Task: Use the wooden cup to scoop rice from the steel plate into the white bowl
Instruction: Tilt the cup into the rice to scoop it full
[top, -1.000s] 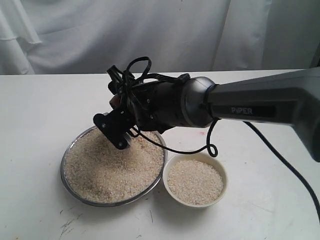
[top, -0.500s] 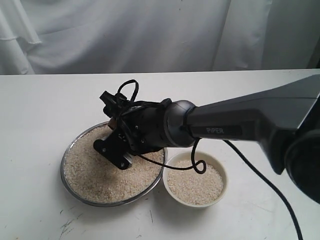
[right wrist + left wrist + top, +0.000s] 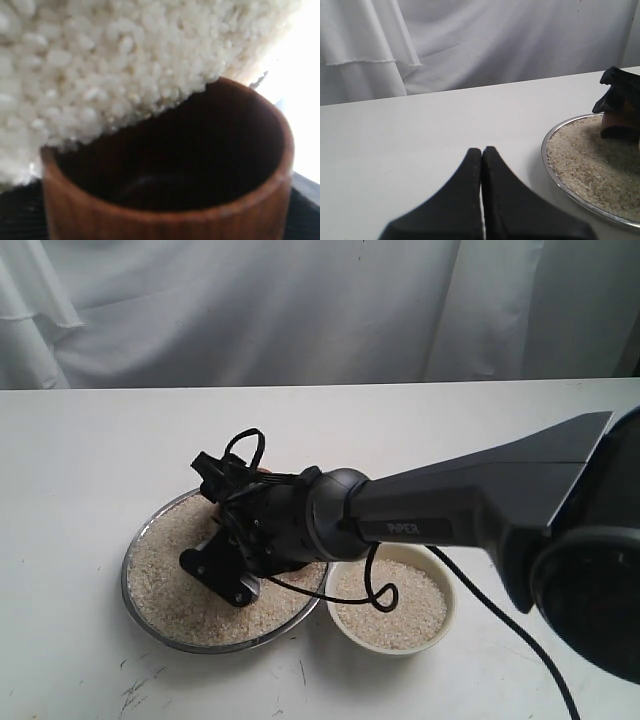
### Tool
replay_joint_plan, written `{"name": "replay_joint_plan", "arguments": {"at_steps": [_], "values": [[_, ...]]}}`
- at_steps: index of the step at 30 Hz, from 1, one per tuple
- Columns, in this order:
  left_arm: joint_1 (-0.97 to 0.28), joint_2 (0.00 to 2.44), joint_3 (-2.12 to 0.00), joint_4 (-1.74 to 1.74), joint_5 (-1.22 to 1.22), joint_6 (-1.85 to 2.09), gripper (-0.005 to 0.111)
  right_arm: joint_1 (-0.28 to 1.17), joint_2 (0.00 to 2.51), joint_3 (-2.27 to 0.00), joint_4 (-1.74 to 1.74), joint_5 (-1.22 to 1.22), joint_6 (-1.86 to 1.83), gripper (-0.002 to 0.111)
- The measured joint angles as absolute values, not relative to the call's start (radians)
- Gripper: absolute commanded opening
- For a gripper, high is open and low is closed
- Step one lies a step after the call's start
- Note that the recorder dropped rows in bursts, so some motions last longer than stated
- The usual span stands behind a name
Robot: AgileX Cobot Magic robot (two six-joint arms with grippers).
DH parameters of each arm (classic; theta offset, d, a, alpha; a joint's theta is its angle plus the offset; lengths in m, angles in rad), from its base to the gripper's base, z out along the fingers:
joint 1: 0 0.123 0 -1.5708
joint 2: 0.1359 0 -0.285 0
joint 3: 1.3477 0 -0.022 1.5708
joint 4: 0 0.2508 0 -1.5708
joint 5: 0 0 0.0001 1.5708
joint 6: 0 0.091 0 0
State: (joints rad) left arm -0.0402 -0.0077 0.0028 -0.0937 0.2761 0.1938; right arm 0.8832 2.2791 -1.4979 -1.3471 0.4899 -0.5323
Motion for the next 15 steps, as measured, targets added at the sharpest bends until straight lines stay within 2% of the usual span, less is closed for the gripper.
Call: {"name": "replay_joint_plan", "arguments": {"at_steps": [15], "values": [[-0.04,-0.008,0.003,-0.094,0.276,0.194,0.0,0.887,2.276,-1.507,-1.067,0.439,-0.697,0.0]]}}
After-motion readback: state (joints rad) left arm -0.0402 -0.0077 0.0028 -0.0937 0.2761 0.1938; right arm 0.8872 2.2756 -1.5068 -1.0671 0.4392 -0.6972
